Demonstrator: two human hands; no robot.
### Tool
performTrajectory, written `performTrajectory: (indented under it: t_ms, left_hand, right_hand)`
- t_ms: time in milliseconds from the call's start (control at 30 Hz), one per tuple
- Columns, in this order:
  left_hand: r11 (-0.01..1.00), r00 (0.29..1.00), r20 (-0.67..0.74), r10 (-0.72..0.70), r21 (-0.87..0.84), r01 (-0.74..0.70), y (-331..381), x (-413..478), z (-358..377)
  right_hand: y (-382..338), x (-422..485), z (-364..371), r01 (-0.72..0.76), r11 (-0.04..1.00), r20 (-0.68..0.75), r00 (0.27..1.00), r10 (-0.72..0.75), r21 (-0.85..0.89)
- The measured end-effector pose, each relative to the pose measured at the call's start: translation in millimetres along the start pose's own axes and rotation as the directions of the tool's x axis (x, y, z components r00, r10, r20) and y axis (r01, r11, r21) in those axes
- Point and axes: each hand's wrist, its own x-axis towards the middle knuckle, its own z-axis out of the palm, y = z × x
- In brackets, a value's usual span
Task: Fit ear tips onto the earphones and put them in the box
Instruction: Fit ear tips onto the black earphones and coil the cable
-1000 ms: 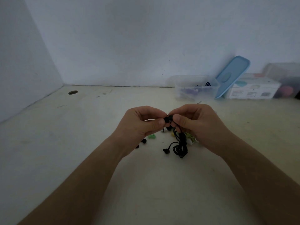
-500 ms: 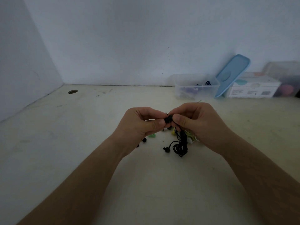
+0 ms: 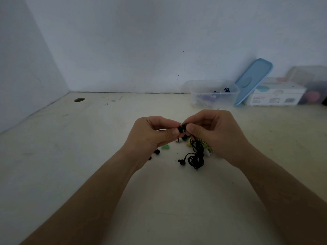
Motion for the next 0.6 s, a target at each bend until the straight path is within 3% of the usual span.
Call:
performTrajectory:
  t_ms: [367, 600]
  left_hand:
    - [1.000, 0.999, -0.039, -0.017, -0.005, 0.017, -4.4, 0.3, 1.7]
    - [0.991, 0.999, 0.016, -0.050, -0.127, 0.052, -4.6, 0.7, 2.7]
  right_hand:
    - [3.0, -0.4, 4.1, 0.026, 0.999, -0.005, 1.000, -0.027, -0.030]
    - [3.9, -0.5, -0.3, -0.053, 0.991, 0.053, 0.997, 0.046, 0.120]
